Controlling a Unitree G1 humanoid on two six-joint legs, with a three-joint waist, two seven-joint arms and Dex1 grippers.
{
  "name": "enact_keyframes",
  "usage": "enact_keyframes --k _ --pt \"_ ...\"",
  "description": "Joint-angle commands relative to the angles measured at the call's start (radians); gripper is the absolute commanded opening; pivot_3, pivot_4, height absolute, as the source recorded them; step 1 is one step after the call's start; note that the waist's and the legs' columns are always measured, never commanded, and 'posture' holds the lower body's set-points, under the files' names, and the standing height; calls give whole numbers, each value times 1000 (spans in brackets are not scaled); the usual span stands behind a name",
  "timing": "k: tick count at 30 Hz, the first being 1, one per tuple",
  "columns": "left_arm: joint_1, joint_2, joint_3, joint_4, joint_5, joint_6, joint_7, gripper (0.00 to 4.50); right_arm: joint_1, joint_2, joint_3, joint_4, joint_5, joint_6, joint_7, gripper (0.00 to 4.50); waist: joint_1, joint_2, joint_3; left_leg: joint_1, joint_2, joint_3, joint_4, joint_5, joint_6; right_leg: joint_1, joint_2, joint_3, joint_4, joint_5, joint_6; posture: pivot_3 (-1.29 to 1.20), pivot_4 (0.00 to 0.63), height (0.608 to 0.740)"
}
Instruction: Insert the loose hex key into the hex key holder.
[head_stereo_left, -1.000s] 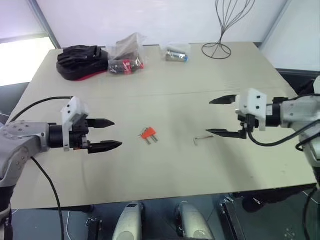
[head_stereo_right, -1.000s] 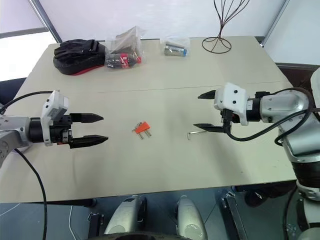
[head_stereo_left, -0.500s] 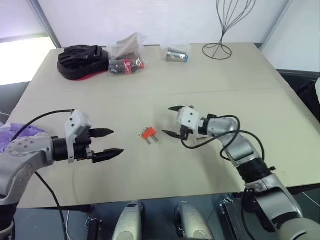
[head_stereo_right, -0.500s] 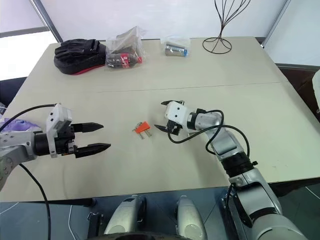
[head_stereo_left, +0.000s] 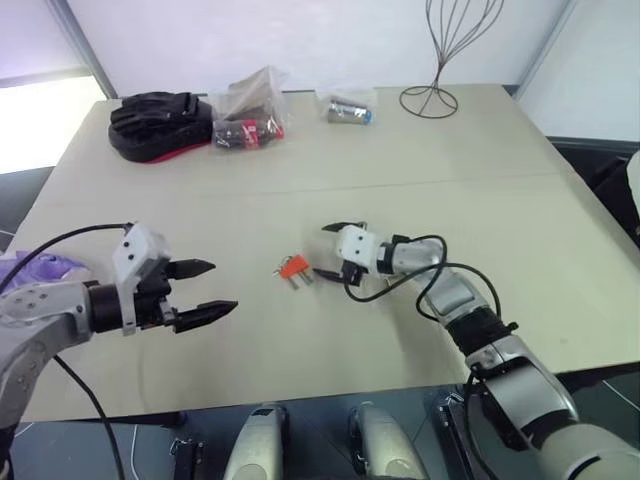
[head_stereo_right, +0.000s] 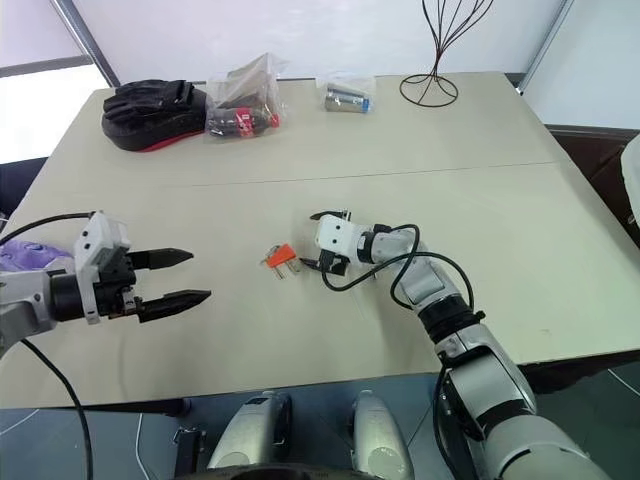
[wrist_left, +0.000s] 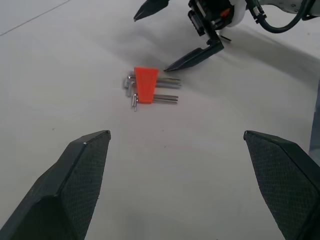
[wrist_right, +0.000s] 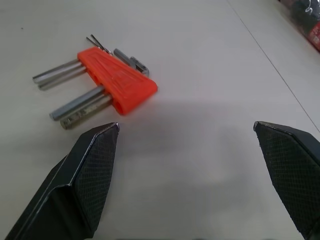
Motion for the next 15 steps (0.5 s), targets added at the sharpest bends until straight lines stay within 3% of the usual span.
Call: enact_keyframes --k 1,15 --pt "3 15 42 -28 -9 -5 5 4470 16 30 9 -54 8 11 13 4500 0 0 0 0 0 0 0 0 0 0 0 0 0 0 0 0 150 740" --pt "-4 18 27 -26 13 -23 12 4470 22 109 53 -37 -23 81 32 4500 0 0 0 1 0 0 -1 0 0 0 0 0 1 0 0 0 150 740"
